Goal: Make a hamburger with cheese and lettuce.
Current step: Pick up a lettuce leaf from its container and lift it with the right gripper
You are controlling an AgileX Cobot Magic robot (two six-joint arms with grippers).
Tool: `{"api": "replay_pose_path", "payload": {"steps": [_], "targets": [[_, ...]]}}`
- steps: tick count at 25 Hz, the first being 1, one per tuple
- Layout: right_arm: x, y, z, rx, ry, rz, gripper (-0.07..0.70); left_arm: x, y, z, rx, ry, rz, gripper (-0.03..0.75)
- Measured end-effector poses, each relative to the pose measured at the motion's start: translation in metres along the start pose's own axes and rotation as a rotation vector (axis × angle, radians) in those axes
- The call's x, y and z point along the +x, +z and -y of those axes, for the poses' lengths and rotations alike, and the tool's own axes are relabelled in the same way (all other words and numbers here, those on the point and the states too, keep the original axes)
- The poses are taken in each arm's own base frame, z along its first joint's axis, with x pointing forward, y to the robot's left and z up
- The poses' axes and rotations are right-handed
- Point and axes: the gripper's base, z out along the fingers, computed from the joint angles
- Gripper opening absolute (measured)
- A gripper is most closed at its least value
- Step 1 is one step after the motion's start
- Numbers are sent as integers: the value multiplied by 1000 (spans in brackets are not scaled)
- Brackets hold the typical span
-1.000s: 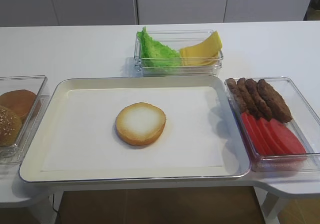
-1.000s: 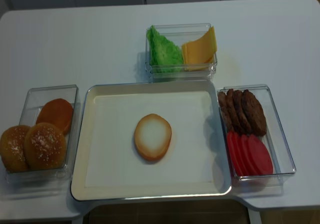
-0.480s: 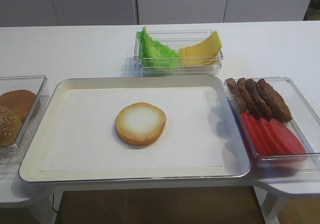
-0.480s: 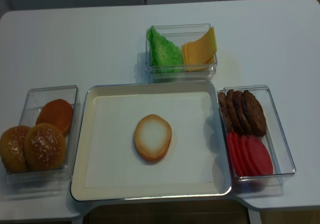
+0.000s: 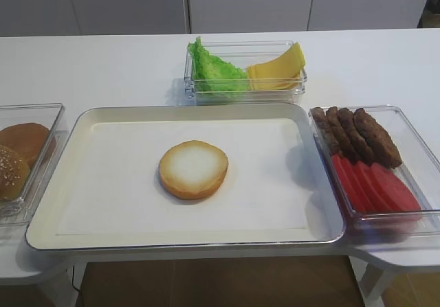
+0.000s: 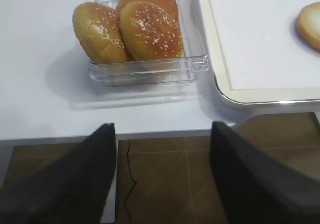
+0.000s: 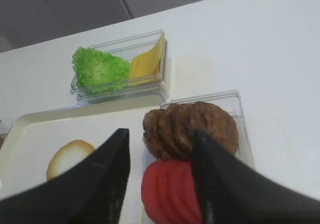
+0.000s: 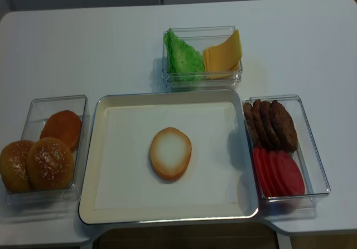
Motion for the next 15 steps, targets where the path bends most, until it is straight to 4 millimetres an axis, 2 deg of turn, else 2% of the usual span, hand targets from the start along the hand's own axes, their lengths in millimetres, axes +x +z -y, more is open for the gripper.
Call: {"api": "replay_pose_path", "payload": {"steps": [8,11,15], "targets": [[-50,64,-4,-72,25,-98,311,0,0,0,0,0,0,439],[-67,94,-7,-116,31,-142,311,0,0,0,0,0,0,439],[-84,144,-17,-159,9,-219,311,0,0,0,0,0,0,439]]}}
